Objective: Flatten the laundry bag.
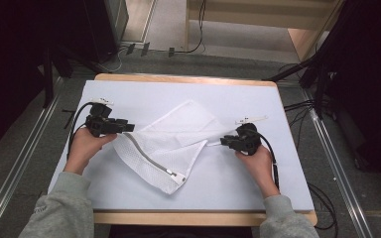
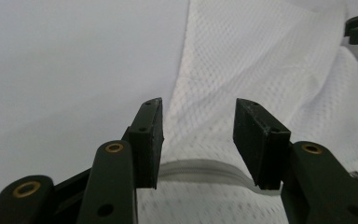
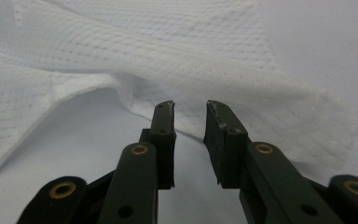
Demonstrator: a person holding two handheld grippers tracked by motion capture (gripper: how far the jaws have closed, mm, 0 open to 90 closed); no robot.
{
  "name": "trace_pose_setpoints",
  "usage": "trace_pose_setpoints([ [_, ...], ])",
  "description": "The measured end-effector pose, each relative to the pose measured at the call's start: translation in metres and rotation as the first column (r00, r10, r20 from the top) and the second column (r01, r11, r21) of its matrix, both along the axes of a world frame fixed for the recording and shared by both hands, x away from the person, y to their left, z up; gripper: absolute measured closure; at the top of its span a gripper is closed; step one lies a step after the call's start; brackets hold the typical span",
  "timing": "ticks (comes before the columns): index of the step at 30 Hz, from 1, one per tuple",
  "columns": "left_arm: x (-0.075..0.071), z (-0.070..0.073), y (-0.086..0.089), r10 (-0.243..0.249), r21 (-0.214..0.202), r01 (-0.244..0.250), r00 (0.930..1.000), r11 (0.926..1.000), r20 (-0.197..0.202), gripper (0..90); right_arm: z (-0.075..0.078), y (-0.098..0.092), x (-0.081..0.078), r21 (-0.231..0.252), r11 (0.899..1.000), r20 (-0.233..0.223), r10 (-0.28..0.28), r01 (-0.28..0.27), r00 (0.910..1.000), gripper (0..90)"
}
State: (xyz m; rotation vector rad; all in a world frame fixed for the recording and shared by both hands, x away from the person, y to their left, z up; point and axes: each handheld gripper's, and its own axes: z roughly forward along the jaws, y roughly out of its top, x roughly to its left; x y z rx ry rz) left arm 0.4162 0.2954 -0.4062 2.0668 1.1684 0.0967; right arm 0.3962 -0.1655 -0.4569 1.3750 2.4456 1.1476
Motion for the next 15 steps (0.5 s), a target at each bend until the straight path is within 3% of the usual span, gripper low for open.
trace_pose_setpoints([
  [6, 0.025, -0.016, -0.015, -0.029, 0.030, 0.030, 0.9989, 0.9991, -0.036, 55.5, -0.003, 0.000, -0.004, -0.003, 1.000, -0.002, 0.002, -0.002, 1.0000, 74.4],
  [12, 0.036, -0.034, -0.023, -0.043, 0.053, 0.047, 0.9966, 0.9975, -0.071, 56.2, -0.007, -0.001, -0.006, -0.011, 1.000, 0.001, -0.008, 0.008, 1.0000, 72.3],
  [15, 0.038, -0.043, -0.024, -0.047, 0.044, 0.051, 0.9953, 0.9978, -0.085, 54.8, -0.007, -0.004, -0.005, -0.018, 1.000, 0.011, -0.021, 0.021, 0.9997, 70.3],
])
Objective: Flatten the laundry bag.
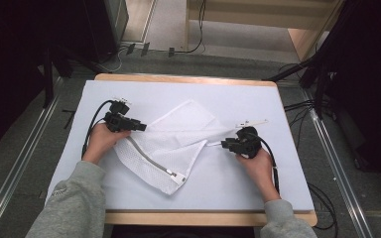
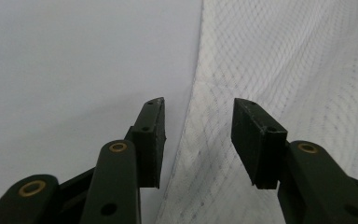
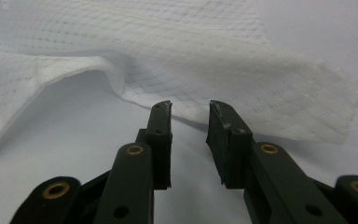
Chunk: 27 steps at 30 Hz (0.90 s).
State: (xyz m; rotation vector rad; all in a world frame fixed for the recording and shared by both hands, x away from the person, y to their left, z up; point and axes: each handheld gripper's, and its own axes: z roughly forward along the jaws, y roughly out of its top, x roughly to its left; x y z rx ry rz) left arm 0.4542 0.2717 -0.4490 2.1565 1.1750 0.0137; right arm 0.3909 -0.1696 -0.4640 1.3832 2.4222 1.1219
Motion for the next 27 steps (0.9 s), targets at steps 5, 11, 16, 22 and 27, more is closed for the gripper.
trace_pose_setpoints([
  [5, -0.003, -0.002, -0.002, -0.017, -0.012, 0.017, 0.9996, 0.9998, 0.021, 57.6, 0.001, -0.010, 0.002, 0.005, 0.999, 0.011, -0.040, 0.040, 0.9991, 67.1],
  [11, -0.011, -0.004, -0.011, -0.062, 0.050, 0.059, 0.9958, 0.9970, 0.067, 78.3, 0.000, -0.024, 0.007, -0.002, 0.994, 0.027, -0.105, 0.105, 0.9941, 58.7],
  [16, -0.012, -0.003, -0.010, -0.053, 0.041, 0.052, 0.9979, 0.9978, 0.038, 90.0, -0.002, -0.030, 0.010, -0.004, 0.990, 0.034, -0.141, 0.141, 0.9895, 55.0],
  [22, -0.015, 0.006, 0.016, 0.074, -0.030, -0.072, 0.9959, 0.9970, 0.053, 90.0, 0.000, -0.033, 0.011, 0.019, 0.991, 0.028, -0.135, 0.134, 0.9905, 63.3],
  [27, -0.020, 0.004, 0.038, 0.164, -0.053, -0.162, 0.9858, 0.9854, 0.037, 90.0, 0.004, -0.021, 0.010, 0.041, 0.994, 0.023, -0.105, 0.104, 0.9942, 65.9],
])
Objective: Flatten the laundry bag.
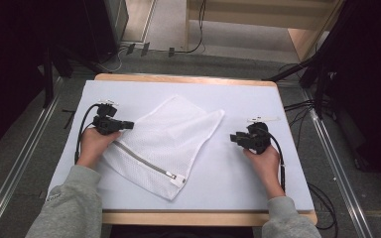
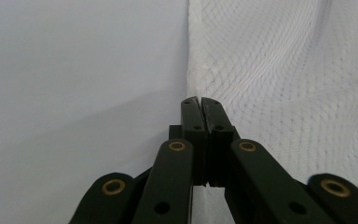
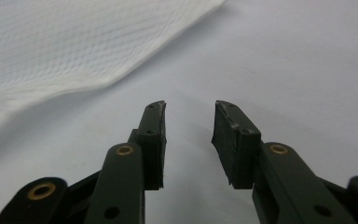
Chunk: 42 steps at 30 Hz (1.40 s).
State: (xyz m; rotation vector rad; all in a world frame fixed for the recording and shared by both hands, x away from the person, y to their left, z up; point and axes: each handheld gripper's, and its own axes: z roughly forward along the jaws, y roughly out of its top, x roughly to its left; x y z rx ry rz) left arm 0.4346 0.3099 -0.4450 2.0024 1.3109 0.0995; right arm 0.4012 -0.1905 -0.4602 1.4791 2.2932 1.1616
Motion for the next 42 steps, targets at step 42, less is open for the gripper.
trace_pose_setpoints([
  [42, -0.042, -0.009, 0.040, 0.091, -0.022, -0.092, 0.9948, 0.9955, -0.044, 89.3, -0.014, 0.148, -0.008, -0.053, 0.958, 0.069, 0.284, -0.281, 0.9563, 47.6],
])
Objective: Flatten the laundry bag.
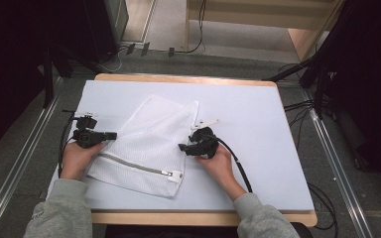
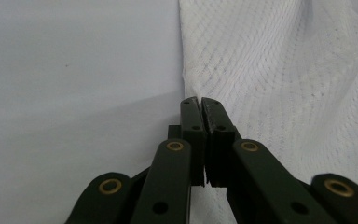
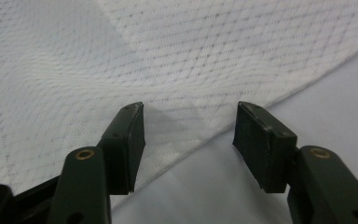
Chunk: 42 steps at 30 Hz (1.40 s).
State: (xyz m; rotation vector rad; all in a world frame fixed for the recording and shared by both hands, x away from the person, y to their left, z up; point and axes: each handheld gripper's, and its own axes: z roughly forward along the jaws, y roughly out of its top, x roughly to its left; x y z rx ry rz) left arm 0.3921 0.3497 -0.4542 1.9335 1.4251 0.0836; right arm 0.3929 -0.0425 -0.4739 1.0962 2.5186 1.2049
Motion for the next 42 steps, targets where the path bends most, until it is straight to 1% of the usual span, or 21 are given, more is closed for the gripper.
trace_pose_setpoints([
  [1, -0.001, 0.000, 0.000, -0.001, -0.001, 0.001, 1.0000, 1.0000, 0.003, 89.2, 0.000, 0.001, 0.000, -0.007, 1.000, 0.010, 0.004, -0.004, 0.9999, 50.4],
  [3, -0.001, 0.000, 0.000, -0.001, 0.000, 0.001, 1.0000, 1.0000, 0.006, 89.2, 0.000, 0.004, -0.002, -0.034, 0.999, 0.034, -0.004, 0.005, 0.9994, 59.7],
  [5, -0.002, 0.000, 0.000, -0.004, 0.002, 0.004, 1.0000, 1.0000, 0.005, 89.2, -0.001, 0.006, -0.003, -0.066, 0.998, 0.069, -0.004, 0.009, 0.9976, 68.2],
  [6, -0.002, 0.000, 0.000, -0.003, 0.002, 0.003, 1.0000, 1.0000, 0.006, 89.2, 0.000, 0.005, -0.003, -0.069, 0.998, 0.069, -0.012, 0.016, 0.9976, 72.4],
  [7, -0.002, 0.000, 0.000, -0.003, 0.003, 0.003, 1.0000, 1.0000, 0.006, 89.2, 0.000, 0.004, -0.002, -0.059, 0.998, 0.056, -0.014, 0.017, 0.9983, 77.1],
  [10, -0.002, 0.000, 0.000, -0.004, -0.001, 0.004, 1.0000, 1.0000, 0.004, 89.2, -0.001, 0.001, 0.002, -0.020, 1.000, 0.005, -0.008, 0.008, 1.0000, 88.9],
  [12, -0.002, -0.001, 0.000, -0.003, -0.005, 0.003, 1.0000, 1.0000, 0.004, 89.2, 0.000, 0.000, 0.003, -0.008, 1.000, -0.019, -0.005, 0.005, 0.9998, 90.0],
  [14, -0.002, 0.000, 0.000, -0.006, -0.013, 0.006, 1.0000, 0.9999, 0.003, 89.2, 0.001, -0.001, 0.004, -0.010, 1.000, -0.020, 0.000, -0.001, 0.9998, 90.0],
  [17, -0.003, 0.000, -0.001, -0.008, -0.030, 0.009, 1.0000, 0.9995, 0.005, 89.2, 0.003, -0.005, 0.006, -0.025, 1.000, -0.029, -0.015, 0.015, 0.9995, 90.0],
  [21, -0.003, 0.000, -0.006, -0.024, -0.036, 0.024, 0.9997, 0.9991, 0.006, 89.2, 0.006, -0.014, 0.010, -0.018, 0.999, -0.032, -0.027, 0.026, 0.9991, 90.0],
  [22, -0.004, 0.000, -0.008, -0.022, -0.043, 0.022, 0.9998, 0.9988, 0.005, 89.2, 0.007, -0.016, 0.011, -0.016, 0.999, -0.041, -0.033, 0.032, 0.9986, 90.0],
  [31, -0.009, 0.003, -0.027, -0.074, -0.037, 0.075, 0.9971, 0.9965, 0.018, 89.1, 0.012, -0.043, 0.016, -0.001, 0.999, -0.080, -0.054, 0.054, 0.9953, 90.0],
  [33, -0.011, 0.003, -0.031, -0.077, -0.046, 0.078, 0.9970, 0.9959, 0.010, 88.9, 0.013, -0.048, 0.015, -0.004, 0.998, -0.087, -0.055, 0.055, 0.9947, 90.0],
  [35, -0.013, 0.002, -0.034, -0.089, -0.037, 0.089, 0.9960, 0.9953, 0.012, 88.4, 0.013, -0.053, 0.014, -0.001, 0.999, -0.096, -0.052, 0.052, 0.9941, 90.0],
  [36, -0.013, 0.002, -0.036, -0.092, -0.035, 0.092, 0.9957, 0.9951, 0.012, 87.0, 0.013, -0.055, 0.013, -0.004, 0.999, -0.101, -0.048, 0.048, 0.9937, 90.0],
  [38, -0.013, 0.002, -0.038, -0.090, -0.029, 0.091, 0.9959, 0.9955, 0.012, 81.5, 0.013, -0.058, 0.011, -0.009, 0.999, -0.115, -0.046, 0.045, 0.9923, 90.0],
  [39, -0.013, 0.002, -0.038, -0.089, -0.026, 0.089, 0.9959, 0.9957, 0.016, 78.2, 0.013, -0.060, 0.010, -0.010, 0.999, -0.109, -0.040, 0.039, 0.9932, 90.0],
  [42, -0.011, 0.003, -0.039, -0.084, -0.031, 0.085, 0.9962, 0.9959, 0.022, 71.6, 0.014, -0.067, 0.006, -0.003, 0.999, -0.117, -0.044, 0.044, 0.9922, 90.0],
])
